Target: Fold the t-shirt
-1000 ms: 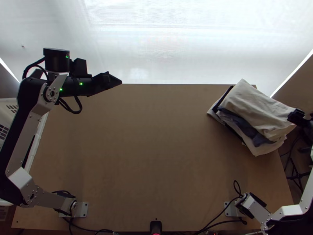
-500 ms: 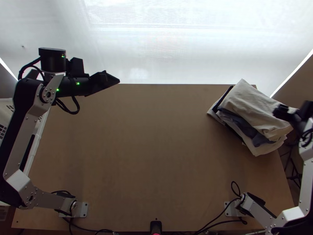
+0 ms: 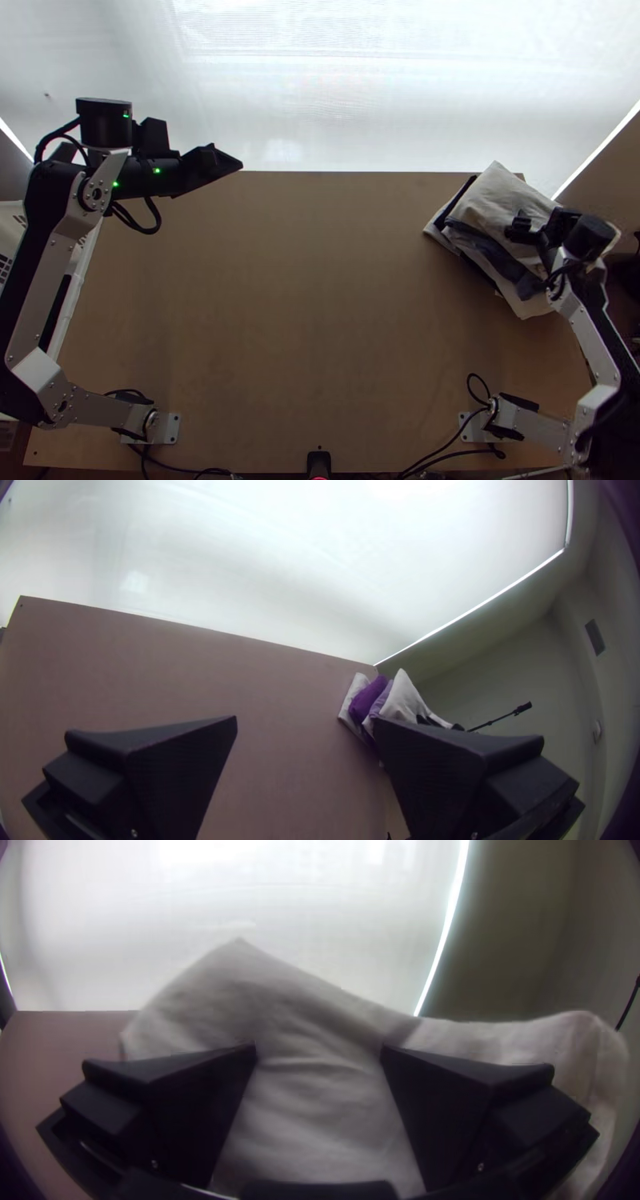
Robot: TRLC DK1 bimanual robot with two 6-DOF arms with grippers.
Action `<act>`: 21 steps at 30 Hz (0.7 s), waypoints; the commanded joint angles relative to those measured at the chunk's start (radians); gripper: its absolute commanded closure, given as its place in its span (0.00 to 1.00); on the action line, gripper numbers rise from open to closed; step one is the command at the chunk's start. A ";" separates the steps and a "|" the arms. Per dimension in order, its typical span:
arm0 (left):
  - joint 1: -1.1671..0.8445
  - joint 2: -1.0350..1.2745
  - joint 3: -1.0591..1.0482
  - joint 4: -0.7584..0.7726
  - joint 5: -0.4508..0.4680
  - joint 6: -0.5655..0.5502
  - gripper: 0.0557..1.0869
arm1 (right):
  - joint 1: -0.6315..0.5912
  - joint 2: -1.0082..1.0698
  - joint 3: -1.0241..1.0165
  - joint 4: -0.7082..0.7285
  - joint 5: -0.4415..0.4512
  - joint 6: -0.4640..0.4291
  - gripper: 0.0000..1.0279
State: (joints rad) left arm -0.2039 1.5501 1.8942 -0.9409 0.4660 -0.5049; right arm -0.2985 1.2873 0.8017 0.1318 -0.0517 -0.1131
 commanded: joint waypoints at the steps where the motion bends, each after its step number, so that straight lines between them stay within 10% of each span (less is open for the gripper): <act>1: 0.014 0.010 0.002 -0.001 -0.004 -0.001 0.04 | -0.037 0.210 -0.150 0.221 0.018 -0.031 0.15; 8: 0.012 0.027 0.026 0.005 -0.003 -0.003 0.04 | -0.047 0.302 -0.174 0.302 0.018 -0.033 0.11; 21: 0.027 0.021 0.036 0.002 -0.001 -0.007 0.04 | -0.042 -0.125 -0.038 0.088 0.021 0.000 0.11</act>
State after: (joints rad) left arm -0.1806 1.5745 1.9263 -0.9379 0.4633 -0.5091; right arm -0.3435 1.2900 0.7254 0.2531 -0.0326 -0.1230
